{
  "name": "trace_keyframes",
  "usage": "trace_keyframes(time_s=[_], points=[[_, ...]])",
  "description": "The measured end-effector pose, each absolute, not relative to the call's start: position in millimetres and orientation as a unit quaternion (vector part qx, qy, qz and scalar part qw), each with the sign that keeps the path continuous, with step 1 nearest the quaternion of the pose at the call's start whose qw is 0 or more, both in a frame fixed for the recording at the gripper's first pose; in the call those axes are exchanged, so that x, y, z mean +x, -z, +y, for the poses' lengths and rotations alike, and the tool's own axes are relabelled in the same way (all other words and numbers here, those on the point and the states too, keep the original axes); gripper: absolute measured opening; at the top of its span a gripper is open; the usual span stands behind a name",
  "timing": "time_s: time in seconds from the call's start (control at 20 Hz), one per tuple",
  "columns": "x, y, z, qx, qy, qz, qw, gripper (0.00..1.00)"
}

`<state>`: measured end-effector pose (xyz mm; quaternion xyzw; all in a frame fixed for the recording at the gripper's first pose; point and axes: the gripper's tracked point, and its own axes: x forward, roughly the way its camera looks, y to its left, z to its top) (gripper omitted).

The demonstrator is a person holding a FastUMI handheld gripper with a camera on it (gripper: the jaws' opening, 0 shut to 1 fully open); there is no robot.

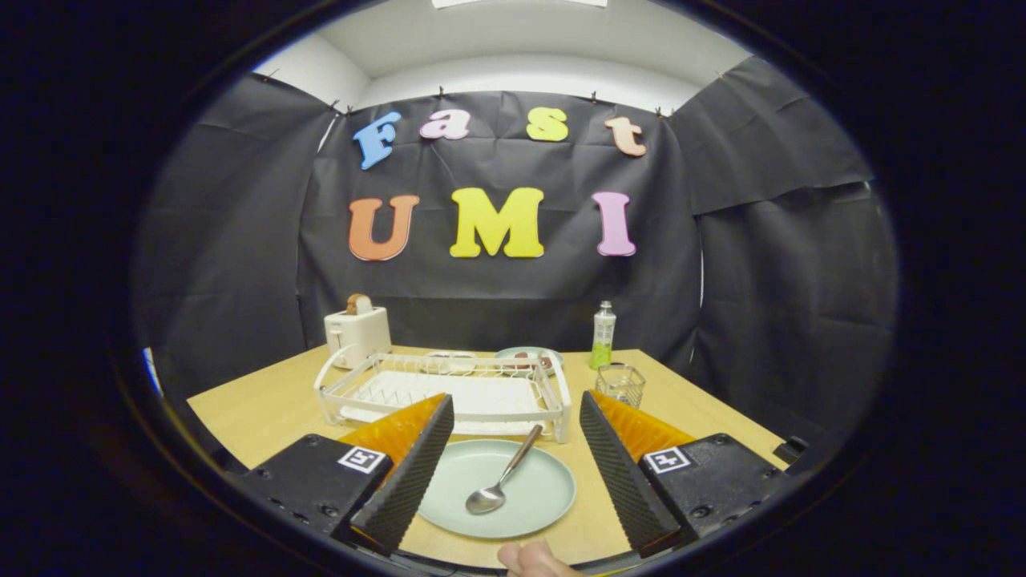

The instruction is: Take the plate from the dish rack, then take the spoon from the basket and place it into the plate.

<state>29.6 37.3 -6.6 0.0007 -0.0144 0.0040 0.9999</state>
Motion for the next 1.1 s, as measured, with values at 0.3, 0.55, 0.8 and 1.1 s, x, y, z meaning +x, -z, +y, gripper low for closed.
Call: trace_keyframes(time_s=[0.3, 0.55, 0.8, 1.1], points=[[-4.9, -11.5, 26.2, 0.021, -0.002, -0.02, 1.0, 1.0], [-28.1, -26.6, 19.4, 0.029, -0.006, -0.029, 0.999, 1.0], [-36.9, -25.9, 29.8, 0.037, -0.028, -0.02, 0.999, 1.0], [-36.4, -18.7, 35.0, 0.012, -0.03, -0.013, 0.999, 1.0]])
